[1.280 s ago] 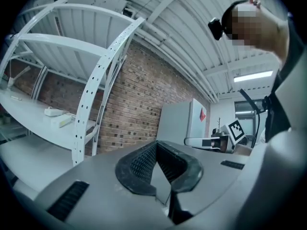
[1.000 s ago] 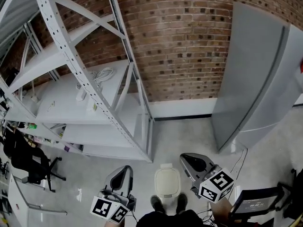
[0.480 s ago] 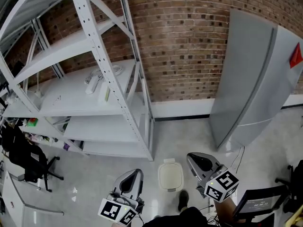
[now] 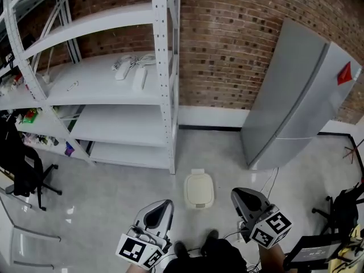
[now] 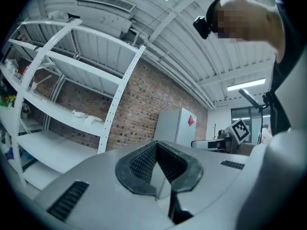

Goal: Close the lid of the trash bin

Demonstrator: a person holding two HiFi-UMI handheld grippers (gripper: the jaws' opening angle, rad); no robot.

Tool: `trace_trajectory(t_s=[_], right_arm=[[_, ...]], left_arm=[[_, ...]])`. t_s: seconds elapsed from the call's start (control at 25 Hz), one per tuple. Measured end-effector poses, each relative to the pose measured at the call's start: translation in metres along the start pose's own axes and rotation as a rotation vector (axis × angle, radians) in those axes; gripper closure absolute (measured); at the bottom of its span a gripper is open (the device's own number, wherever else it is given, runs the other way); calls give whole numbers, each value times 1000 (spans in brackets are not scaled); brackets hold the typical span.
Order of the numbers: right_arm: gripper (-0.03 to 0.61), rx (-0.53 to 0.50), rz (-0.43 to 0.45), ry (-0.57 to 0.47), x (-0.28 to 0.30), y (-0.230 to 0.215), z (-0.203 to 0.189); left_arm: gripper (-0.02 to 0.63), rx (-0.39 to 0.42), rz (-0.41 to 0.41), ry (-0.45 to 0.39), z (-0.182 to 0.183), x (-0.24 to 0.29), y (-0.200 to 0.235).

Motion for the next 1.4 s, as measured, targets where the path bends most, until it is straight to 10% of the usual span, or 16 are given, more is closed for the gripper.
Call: trace_trajectory(t_s=[0.88, 1.4], right_arm=[[571, 35, 107, -50, -257, 10, -46], [571, -4, 64, -85, -339, 88, -56]], left_arm=[[615, 37, 79, 63, -19, -94, -262], [615, 55, 31, 64, -28, -192, -326]])
Point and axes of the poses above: the fingertips, and each gripper's own axes: x forward along the fingers, y to its left, z out of its top, the point moved 5 cm from there along -x, backward along the fingers, and after that the axes turned 5 degrees about -z, right-handed, at the moved point
